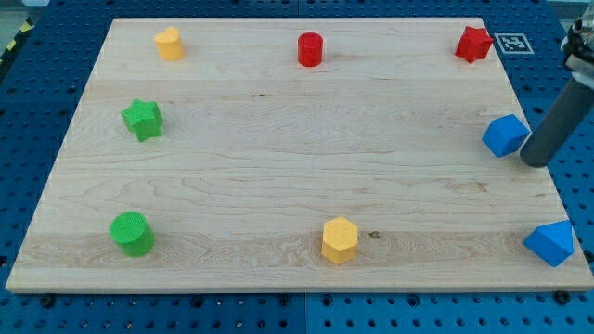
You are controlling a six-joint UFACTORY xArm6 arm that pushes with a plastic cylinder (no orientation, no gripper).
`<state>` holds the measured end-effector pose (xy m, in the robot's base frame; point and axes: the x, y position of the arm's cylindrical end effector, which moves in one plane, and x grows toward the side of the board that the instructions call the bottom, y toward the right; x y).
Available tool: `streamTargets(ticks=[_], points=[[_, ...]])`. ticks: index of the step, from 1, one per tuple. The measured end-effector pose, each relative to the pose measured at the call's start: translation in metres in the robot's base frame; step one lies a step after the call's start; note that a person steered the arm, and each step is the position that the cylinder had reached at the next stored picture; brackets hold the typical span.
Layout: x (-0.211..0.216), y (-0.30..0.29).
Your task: Move the blue triangle down to the blue cube
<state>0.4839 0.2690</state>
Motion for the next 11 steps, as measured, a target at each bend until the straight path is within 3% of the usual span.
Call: streamTargets(ticks=[3, 5, 6, 8, 9, 10, 11], points=[[0.021, -0.178], [0.032, -0.238], [0.001, -0.193], [0.008, -0.044], [0.027, 0.034], [0.080, 0.073], [0.122, 0.073]])
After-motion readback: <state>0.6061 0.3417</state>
